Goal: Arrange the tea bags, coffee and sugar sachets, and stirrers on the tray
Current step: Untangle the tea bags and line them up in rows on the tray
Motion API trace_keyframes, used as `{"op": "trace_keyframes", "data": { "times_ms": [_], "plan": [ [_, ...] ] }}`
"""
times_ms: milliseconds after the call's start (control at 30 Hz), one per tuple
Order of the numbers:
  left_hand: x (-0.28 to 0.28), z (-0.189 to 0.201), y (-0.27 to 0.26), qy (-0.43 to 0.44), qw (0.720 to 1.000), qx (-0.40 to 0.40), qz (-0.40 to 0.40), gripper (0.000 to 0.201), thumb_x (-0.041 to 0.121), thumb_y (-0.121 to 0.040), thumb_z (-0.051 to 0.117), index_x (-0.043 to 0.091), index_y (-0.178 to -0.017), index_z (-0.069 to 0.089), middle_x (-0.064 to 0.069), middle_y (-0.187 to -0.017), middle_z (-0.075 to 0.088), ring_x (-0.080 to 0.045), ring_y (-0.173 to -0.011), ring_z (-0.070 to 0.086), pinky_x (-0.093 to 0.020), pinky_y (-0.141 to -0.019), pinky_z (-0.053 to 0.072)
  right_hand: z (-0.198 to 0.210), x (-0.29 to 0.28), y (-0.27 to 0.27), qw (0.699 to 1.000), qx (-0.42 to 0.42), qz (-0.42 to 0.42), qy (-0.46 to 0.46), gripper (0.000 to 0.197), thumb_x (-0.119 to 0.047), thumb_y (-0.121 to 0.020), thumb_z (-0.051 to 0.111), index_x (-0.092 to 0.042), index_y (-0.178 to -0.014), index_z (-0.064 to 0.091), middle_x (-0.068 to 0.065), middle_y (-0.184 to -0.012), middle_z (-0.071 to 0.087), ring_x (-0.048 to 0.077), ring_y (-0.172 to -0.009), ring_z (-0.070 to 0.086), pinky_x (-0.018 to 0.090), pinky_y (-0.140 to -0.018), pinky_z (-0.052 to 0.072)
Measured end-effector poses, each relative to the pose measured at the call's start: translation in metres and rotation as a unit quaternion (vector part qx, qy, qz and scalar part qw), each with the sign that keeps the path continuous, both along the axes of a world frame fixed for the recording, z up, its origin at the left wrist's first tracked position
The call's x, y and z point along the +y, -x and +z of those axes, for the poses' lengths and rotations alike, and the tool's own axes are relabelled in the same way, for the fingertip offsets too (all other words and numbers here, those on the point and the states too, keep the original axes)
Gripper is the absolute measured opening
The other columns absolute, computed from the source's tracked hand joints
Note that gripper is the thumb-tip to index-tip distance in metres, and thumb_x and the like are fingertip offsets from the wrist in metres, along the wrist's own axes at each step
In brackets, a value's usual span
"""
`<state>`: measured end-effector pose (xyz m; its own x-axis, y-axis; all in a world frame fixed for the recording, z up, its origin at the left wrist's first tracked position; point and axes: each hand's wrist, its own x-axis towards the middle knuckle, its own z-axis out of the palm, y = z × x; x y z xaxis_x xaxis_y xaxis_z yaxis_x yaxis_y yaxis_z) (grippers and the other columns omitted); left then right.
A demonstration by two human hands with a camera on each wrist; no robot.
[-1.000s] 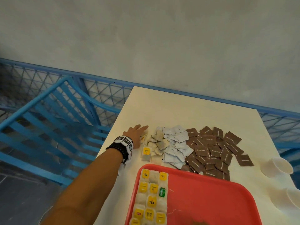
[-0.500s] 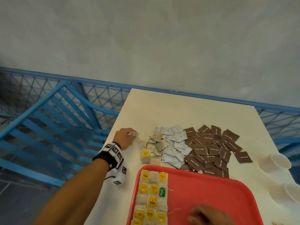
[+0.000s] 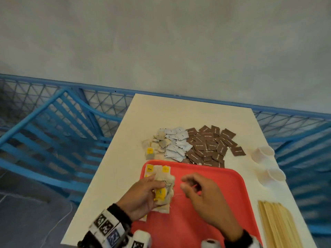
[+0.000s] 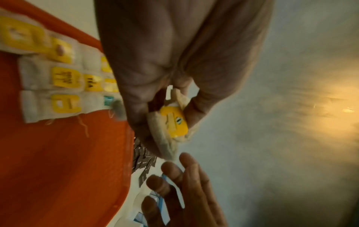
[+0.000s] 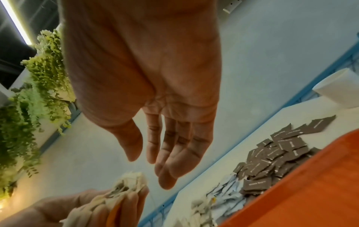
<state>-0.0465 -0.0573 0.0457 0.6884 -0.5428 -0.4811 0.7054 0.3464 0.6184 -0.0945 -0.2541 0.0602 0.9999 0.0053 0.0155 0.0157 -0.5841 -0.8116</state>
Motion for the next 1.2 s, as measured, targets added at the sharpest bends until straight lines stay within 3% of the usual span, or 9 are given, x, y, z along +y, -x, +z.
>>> {"op": "trace_keyframes", "data": {
  "times_ms": [167,267,400,533,633,700,800,900,1200],
  "plan": [
    [-0.018,0.001,0.027,-0.037,0.999,-0.021,-0.028,0.035,-0.001,-0.084,0.058,-0.006,-0.118,0.062,-0.023,-0.102,0.065,-0.027,-0.079,0.066,-0.035,-0.068,0.057,-0.009,-0.003,0.019,0.989,0.12,0.091,-0.007,0.069,-0.002,-0.086,0.062,-0.042,-0.138,0.043,-0.015,-0.109,0.059,0.003,-0.062,0.058,0.018,-0.06,0.047],
    [-0.023,0.019,0.027,-0.04,0.994,-0.06,-0.081,0.028,0.001,-0.088,0.059,-0.005,-0.115,0.061,-0.022,-0.094,0.062,-0.027,-0.074,0.063,-0.033,-0.06,0.054,-0.002,-0.006,0.023,0.975,0.164,0.152,0.016,0.051,0.0,-0.084,0.059,-0.042,-0.113,0.053,-0.025,-0.07,0.063,-0.003,-0.057,0.058,0.018,-0.057,0.045],
    [-0.024,0.045,0.019,-0.027,0.994,-0.077,-0.077,0.012,0.0,-0.085,0.06,0.005,-0.093,0.067,-0.021,-0.09,0.057,-0.026,-0.073,0.058,-0.033,-0.061,0.045,0.012,-0.008,0.032,0.95,0.21,0.227,-0.034,0.04,0.007,-0.083,0.049,-0.021,-0.101,0.071,-0.031,-0.067,0.064,-0.006,-0.057,0.053,0.013,-0.059,0.041],
    [-0.021,0.064,0.017,-0.021,0.989,-0.111,-0.099,0.024,-0.005,-0.092,0.048,0.003,-0.092,0.07,-0.016,-0.078,0.057,-0.022,-0.063,0.058,-0.028,-0.053,0.05,0.008,-0.017,0.036,0.99,0.094,0.085,-0.055,0.045,-0.003,-0.08,0.057,-0.035,-0.111,0.055,-0.018,-0.11,0.06,0.01,-0.093,0.059,0.03,-0.075,0.053],
    [-0.025,0.077,0.016,-0.032,0.98,-0.152,-0.128,0.019,-0.003,-0.091,0.05,-0.002,-0.104,0.065,-0.018,-0.079,0.053,-0.023,-0.062,0.056,-0.029,-0.052,0.044,0.026,-0.016,0.031,0.993,0.005,0.111,-0.028,0.069,-0.011,-0.079,0.06,-0.048,-0.131,0.036,-0.024,-0.135,0.043,-0.007,-0.123,0.043,0.013,-0.096,0.041],
    [-0.028,0.084,0.017,-0.023,0.976,-0.166,-0.141,0.02,0.001,-0.088,0.054,-0.001,-0.104,0.066,-0.023,-0.088,0.05,-0.026,-0.067,0.055,-0.03,-0.053,0.044,0.036,-0.009,0.028,0.985,-0.003,0.174,0.013,0.06,-0.005,-0.084,0.059,-0.05,-0.118,0.041,-0.039,-0.119,0.045,-0.02,-0.112,0.044,0.003,-0.09,0.035],
    [-0.028,0.089,0.013,-0.016,0.987,-0.129,-0.093,0.016,0.0,-0.088,0.054,0.003,-0.097,0.067,-0.021,-0.086,0.056,-0.026,-0.067,0.057,-0.028,-0.05,0.048,0.033,-0.007,0.03,0.983,-0.028,0.183,-0.005,0.031,-0.011,-0.1,0.05,-0.037,-0.088,0.063,-0.019,-0.079,0.065,-0.003,-0.071,0.059,0.023,-0.065,0.048],
    [-0.018,0.075,0.008,0.025,0.999,-0.017,-0.013,0.011,0.005,-0.088,0.049,0.007,-0.095,0.058,-0.013,-0.078,0.058,-0.022,-0.067,0.057,-0.025,-0.044,0.047,0.033,-0.011,0.044,0.987,0.016,0.113,-0.115,0.028,-0.031,-0.102,0.05,-0.017,-0.094,0.072,0.005,-0.087,0.072,0.02,-0.073,0.067,0.038,-0.067,0.053],
    [-0.019,-0.015,0.05,0.159,0.973,0.156,-0.058,0.051,0.035,-0.071,0.087,0.007,-0.107,0.066,-0.011,-0.093,0.059,-0.022,-0.066,0.067,-0.025,-0.045,0.052,0.074,-0.002,0.05,0.965,0.074,0.183,-0.172,0.036,-0.029,-0.104,0.043,-0.013,-0.09,0.073,0.011,-0.083,0.067,0.015,-0.068,0.061,0.031,-0.065,0.049]
  ]
}}
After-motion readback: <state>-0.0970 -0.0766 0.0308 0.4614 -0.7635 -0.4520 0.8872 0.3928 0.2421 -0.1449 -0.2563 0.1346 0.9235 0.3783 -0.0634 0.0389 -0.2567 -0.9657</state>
